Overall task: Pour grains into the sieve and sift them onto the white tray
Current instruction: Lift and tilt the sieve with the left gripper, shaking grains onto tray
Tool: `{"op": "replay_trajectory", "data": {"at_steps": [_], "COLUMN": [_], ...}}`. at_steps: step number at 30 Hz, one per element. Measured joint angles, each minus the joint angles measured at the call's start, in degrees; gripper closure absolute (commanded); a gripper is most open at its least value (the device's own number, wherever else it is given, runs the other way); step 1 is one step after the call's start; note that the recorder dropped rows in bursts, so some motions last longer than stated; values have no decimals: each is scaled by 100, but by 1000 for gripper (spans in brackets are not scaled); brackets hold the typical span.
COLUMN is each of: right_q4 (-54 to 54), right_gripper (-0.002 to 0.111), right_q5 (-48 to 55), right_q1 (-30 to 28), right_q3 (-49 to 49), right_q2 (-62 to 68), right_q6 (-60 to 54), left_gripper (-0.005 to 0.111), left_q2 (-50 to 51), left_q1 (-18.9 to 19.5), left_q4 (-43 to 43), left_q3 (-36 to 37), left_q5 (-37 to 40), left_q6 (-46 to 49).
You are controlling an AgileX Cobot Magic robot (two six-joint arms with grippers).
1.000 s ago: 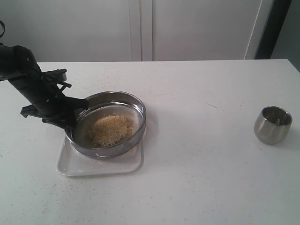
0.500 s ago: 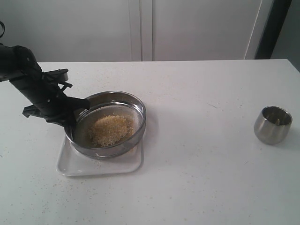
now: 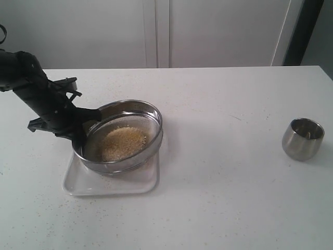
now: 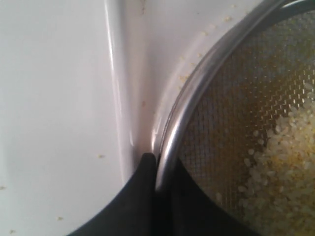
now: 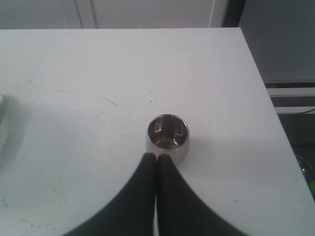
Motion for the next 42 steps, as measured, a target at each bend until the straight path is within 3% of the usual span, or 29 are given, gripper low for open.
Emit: {"op": "replay_trajectory", "data": {"at_steps": [11,23,32,42], "right_q4": [0,0,0,0], "right_gripper": [108,108,108,108], "right_q5": [0,0,0,0], "right_q1": [0,0,0,0], "right_q3": [0,0,0,0], "right_q2": [0,0,0,0], "right_q6": [0,51,102,102], "left_gripper": [107,107,107,107], "left_q2": [-317,-353,-353,-353], "left_q1": [0,0,0,0], "left_q4": [63,402,425,446], "left_q3": [-293,-293,-293,-296], "left_q5": [476,102,475,390], "left_q6": [0,-125,719,726]}}
